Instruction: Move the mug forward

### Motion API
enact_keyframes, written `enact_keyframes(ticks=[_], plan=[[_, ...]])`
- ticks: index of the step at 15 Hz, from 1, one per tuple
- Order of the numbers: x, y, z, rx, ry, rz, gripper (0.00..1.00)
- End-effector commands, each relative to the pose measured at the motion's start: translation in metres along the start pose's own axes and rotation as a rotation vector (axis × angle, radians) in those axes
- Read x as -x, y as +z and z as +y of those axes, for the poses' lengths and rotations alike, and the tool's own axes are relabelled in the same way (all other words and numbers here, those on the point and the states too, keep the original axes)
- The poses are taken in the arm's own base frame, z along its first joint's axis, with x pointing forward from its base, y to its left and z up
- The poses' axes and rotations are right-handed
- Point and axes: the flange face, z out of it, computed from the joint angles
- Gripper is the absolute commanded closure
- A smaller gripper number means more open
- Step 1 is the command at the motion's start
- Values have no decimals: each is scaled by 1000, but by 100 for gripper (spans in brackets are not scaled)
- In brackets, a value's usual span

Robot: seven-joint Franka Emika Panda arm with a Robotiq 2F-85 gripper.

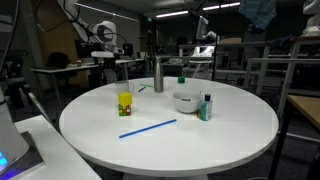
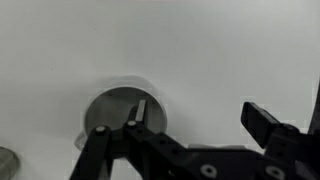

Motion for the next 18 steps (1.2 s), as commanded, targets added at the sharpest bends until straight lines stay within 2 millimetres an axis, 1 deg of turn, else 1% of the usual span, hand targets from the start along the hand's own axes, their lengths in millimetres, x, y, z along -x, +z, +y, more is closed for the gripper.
enact_keyframes(ticks=[1, 4, 7, 11, 12, 13, 14, 17, 18], plan=[[-16, 16, -4, -40, 8, -29, 0], [-23, 29, -6, -57, 7, -45, 0], [-29, 35, -8, -69, 8, -51, 0], [-32, 42, -5, -77, 9, -60, 1], [-32, 42, -4, -76, 10, -61, 26], [-32, 41, -3, -74, 11, -62, 26], [-32, 40, -3, -74, 11, -60, 31], [-32, 36, -2, -68, 9, -55, 57], [-31, 35, -1, -68, 11, -54, 64]])
